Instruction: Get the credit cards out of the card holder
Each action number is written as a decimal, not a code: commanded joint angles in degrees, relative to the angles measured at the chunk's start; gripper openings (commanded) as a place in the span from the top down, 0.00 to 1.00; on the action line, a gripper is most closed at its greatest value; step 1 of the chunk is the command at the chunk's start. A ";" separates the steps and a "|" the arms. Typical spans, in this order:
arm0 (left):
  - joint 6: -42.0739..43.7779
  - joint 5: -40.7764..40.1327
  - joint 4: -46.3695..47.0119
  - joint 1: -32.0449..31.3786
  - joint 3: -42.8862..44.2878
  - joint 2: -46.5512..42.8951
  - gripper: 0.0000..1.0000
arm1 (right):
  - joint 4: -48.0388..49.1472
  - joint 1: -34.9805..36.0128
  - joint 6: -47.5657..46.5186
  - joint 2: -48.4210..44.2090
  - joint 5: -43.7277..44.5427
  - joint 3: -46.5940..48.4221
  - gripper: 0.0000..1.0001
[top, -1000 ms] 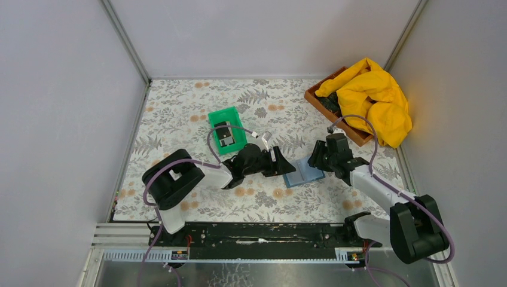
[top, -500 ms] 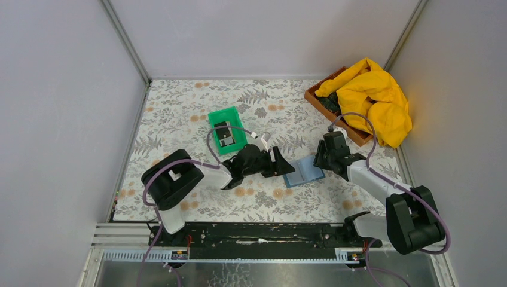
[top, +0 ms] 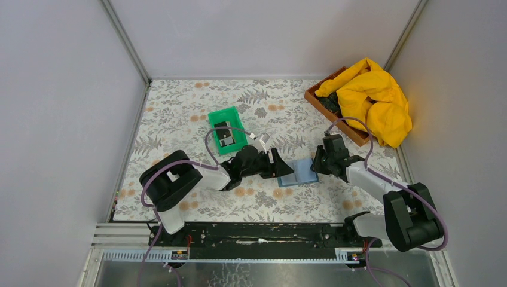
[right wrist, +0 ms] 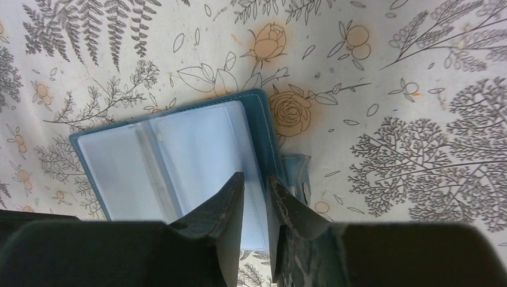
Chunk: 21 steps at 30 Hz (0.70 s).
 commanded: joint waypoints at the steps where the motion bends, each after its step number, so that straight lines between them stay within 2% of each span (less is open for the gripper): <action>1: 1.18 0.34 3.13 0.23 1.37 -0.37 0.25 | 2.82 0.02 0.88 2.03 -2.82 -0.24 0.74; 12: 0.27 -0.04 2.95 1.17 2.18 0.44 0.25 | 3.61 0.01 0.55 4.26 -2.85 -0.42 0.91; 17: 0.01 -2.86 -1.46 1.29 1.86 -0.90 0.25 | 3.56 -0.01 0.68 3.76 -3.30 -0.63 1.00; 21: -0.49 -4.32 -3.29 1.20 0.83 -2.39 0.25 | 2.90 -0.04 0.70 2.47 -4.63 -0.73 1.00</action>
